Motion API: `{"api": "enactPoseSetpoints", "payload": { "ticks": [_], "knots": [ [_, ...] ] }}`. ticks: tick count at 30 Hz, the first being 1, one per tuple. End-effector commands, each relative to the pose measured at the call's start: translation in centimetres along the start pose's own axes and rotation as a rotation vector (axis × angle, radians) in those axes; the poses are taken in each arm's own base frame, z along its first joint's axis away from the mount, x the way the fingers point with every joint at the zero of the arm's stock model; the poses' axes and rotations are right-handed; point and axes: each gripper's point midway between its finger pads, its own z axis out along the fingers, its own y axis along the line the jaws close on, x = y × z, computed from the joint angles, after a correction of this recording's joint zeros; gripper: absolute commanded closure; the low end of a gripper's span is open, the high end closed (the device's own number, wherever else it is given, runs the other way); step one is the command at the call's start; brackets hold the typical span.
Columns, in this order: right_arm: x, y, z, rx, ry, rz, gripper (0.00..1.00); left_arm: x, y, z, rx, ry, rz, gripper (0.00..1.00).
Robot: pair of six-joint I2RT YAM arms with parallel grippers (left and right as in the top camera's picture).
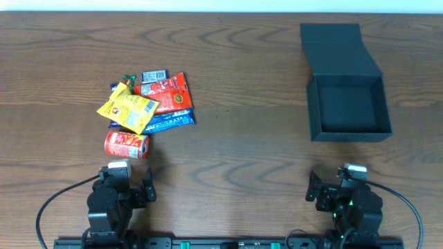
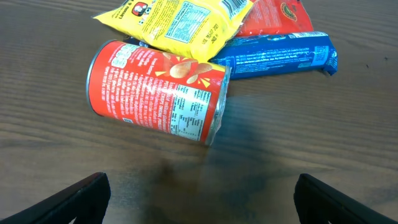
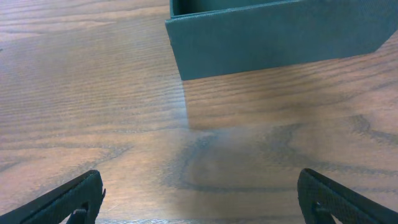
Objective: Pack container
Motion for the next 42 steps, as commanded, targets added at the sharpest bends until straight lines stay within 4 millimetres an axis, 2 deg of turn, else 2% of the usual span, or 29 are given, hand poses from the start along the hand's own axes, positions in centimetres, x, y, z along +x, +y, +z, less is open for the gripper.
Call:
{"api": "enactPoseSetpoints", "payload": {
  "ticks": [1,23,26,29,31,34,38,42],
  "knots": [
    [0.1,0.3,0.1,-0.014,0.001,0.01,0.01,0.1,0.1,0.1,-0.002,-0.001,-0.007,0.05],
    [0.0,0.3,0.1,-0.014,-0.004,0.01,0.01,0.1,0.1,0.1,-0.002,-0.001,-0.007,0.05],
    [-1.2,1.0,0.0,-0.058,-0.05,0.084,0.01,0.1,0.1,0.1,-0.002,-0.001,-0.007,0.05],
    [-2.8,2.7,-0.3,-0.167,-0.087,0.334,0.01,0.1,0.1,0.1,-0.002,-0.001,-0.007,0.04],
    [-2.4,3.8,-0.5,-0.233,-0.041,0.486,0.01,0.1,0.1,0.1,-0.002,-0.001,-0.007,0.05],
    [-2.3,3.6,-0.4,-0.22,-0.036,0.511,0.01,0.1,0.1,0.1,-0.002,-0.001,-0.007,0.05],
    [-4.5,4.1,-0.8,-0.267,-0.123,0.493,0.01,0.1,0.1,0.1,-0.002,-0.001,-0.007,0.05],
    [-7.1,5.6,-1.4,-0.36,-0.197,0.412,0.01,0.1,0.1,0.1,-0.002,-0.001,-0.007,0.05]
  ]
}}
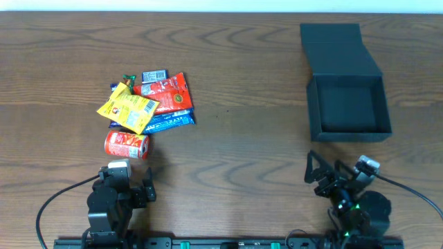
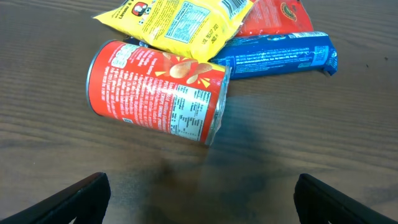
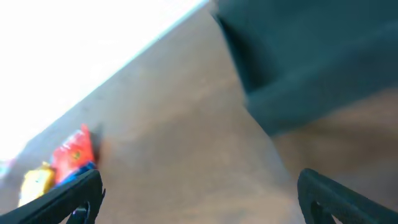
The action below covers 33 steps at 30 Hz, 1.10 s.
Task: Pack container
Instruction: 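Move the right gripper to the black box and push it leftward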
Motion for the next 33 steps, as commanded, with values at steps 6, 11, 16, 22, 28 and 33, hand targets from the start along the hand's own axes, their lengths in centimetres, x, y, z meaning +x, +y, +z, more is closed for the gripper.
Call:
{"api": "enactPoseSetpoints", "payload": {
  "ticks": [6,11,16,22,28,33],
  "knots": [
    [-1.4,2.7,2.6,-0.066,0.116,-0.068,0.01,0.1,0.1,0.1,-0.002,-0.002,-0.007,0.05],
    [-5.5,4.8,5.5,-0.015,0.227,-0.208,0.01,0.1,0.1,0.1,-0.002,-0.002,-0.007,0.05],
    [-11.3,6.1,9.5,0.091,0.366,-0.413,0.01,0.1,0.1,0.1,-0.002,-0.002,-0.007,0.05],
    [-13.2,3.0,13.2,0.284,0.518,-0.498,0.01,0.1,0.1,0.1,-0.002,-0.002,-0.007,0.05],
    [-8.6,-1.0,17.1,0.339,0.709,-0.458,0.15,0.1,0.1,0.1,-0.002,-0.002,-0.007,0.04],
    [-4.5,-1.8,18.8,0.337,0.831,-0.529,0.18,0.1,0.1,0.1,-0.002,-0.002,-0.007,0.05]
  ]
}}
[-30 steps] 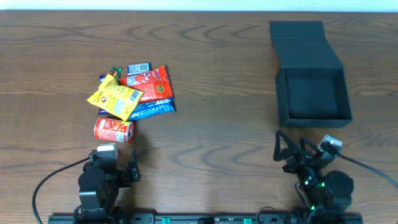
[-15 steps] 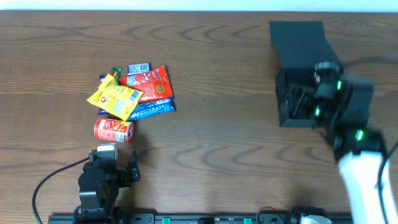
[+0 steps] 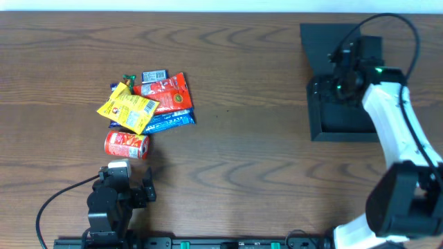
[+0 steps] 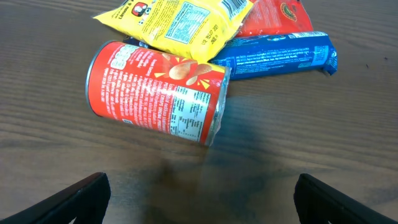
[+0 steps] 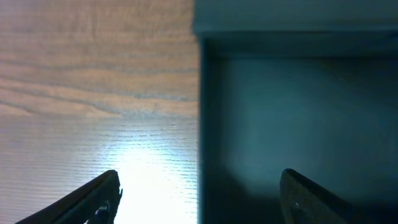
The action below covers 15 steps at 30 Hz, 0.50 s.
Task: Pack container
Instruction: 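Move the right gripper to the black box and push it leftward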
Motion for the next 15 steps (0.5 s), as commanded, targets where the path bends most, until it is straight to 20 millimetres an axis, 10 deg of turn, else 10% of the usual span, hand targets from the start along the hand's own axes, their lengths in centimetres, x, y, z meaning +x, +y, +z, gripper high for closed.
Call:
{"api": "enactPoseSetpoints", "payload": {
  "ticks": [1,9,15],
  "knots": [
    [0.2,1.1,1.3,0.037,0.031,-0.091,0.18,0.1,0.1,0.1,-0.003,-0.001,-0.007,0.05],
    [3.0,0.4,6.0,0.181,0.182,-0.106,0.15,0.1,0.1,0.1,-0.003,-0.001,-0.007,0.05],
    [4.1,2.5,7.5,0.064,0.225,-0.047,0.78,0.1,0.1,0.1,-0.003,-0.001,-0.007,0.04]
  ]
}}
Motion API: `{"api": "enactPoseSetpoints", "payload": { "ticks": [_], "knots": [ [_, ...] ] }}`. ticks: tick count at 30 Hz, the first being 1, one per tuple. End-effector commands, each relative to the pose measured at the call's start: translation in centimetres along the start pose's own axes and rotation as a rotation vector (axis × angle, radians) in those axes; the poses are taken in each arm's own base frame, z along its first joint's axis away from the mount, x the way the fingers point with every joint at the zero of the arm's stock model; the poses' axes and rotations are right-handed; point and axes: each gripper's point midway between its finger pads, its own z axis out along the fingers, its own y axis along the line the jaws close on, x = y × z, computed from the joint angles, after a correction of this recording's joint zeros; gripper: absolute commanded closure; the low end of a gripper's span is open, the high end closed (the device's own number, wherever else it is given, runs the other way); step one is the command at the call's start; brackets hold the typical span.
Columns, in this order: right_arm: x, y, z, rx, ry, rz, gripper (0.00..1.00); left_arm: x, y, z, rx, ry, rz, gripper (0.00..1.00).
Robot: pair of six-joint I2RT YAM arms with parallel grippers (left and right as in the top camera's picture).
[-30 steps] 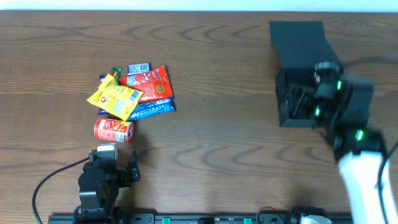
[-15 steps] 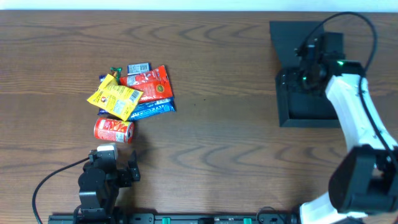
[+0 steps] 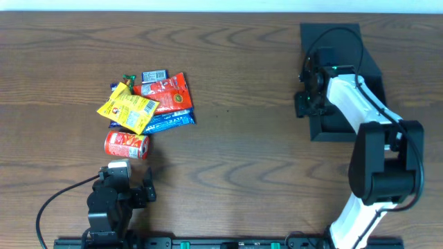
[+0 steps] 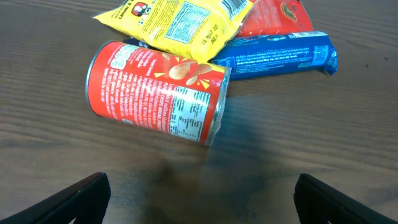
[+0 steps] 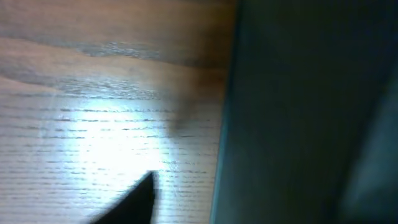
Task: Pack container
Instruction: 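Move the right gripper to the black box and push it leftward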
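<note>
The open black box (image 3: 349, 135) stands at the right with its lid (image 3: 339, 48) folded back. My right gripper (image 3: 307, 97) is low at the box's left wall (image 5: 230, 124) and open; its left finger (image 5: 134, 202) is outside on the table, and the other is lost in the dark blur. At the left lie a red can (image 3: 127, 144) (image 4: 158, 92), a yellow bag (image 3: 127, 106), a blue packet (image 3: 169, 120) and a red pouch (image 3: 166, 93). My left gripper (image 3: 128, 188) (image 4: 199, 199) rests open just short of the can.
A small blue packet (image 3: 154, 75) and a green item (image 3: 127, 78) lie at the back of the snack pile. The right arm (image 3: 360, 117) stretches across the box from the near edge. Cables run along the near edge of the table (image 3: 235, 159).
My right gripper has gone from above the box's back left part to its left wall and sits closer to it. The left arm and the snacks have not moved.
Both grippers rested open at the near edge, the right one facing the box's front wall. The right gripper then tilted up at its base. Later it was over the box's back left part, and now it is at the left wall. The snacks stayed put.
</note>
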Motion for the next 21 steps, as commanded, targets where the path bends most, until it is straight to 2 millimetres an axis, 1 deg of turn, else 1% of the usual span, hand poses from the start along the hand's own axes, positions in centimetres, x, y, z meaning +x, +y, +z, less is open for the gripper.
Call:
{"api": "enactPoseSetpoints", "payload": {
  "ticks": [1,2,4,8,13,17,18,21],
  "knots": [
    [-0.4,2.2,-0.3,-0.09,-0.009,0.012,0.88,0.1,0.1,0.1,-0.003,-0.001,-0.007,0.05],
    [-0.4,3.2,-0.4,-0.115,-0.008,-0.003,0.99,0.1,0.1,0.1,-0.003,-0.001,-0.007,0.05],
    [-0.3,4.7,-0.6,-0.143,-0.008,-0.02,0.99,0.1,0.1,0.1,-0.003,-0.001,-0.007,0.04],
    [-0.7,9.1,-1.5,-0.16,-0.032,-0.016,0.98,0.1,0.1,0.1,-0.003,-0.001,-0.007,0.05],
    [-2.1,15.7,-4.2,-0.218,-0.103,0.027,0.99,0.1,0.1,0.1,-0.003,-0.001,-0.007,0.05],
    [-3.0,21.9,-7.2,-0.299,-0.187,0.031,0.98,0.1,0.1,0.1,-0.003,-0.001,-0.007,0.05],
    [-3.1,23.2,-7.7,-0.32,-0.204,0.041,0.99,0.1,0.1,0.1,-0.003,-0.001,-0.007,0.04],
    [-3.2,25.9,-8.6,-0.372,-0.237,0.087,0.98,0.1,0.1,0.1,-0.003,-0.001,-0.007,0.05]
  ]
}}
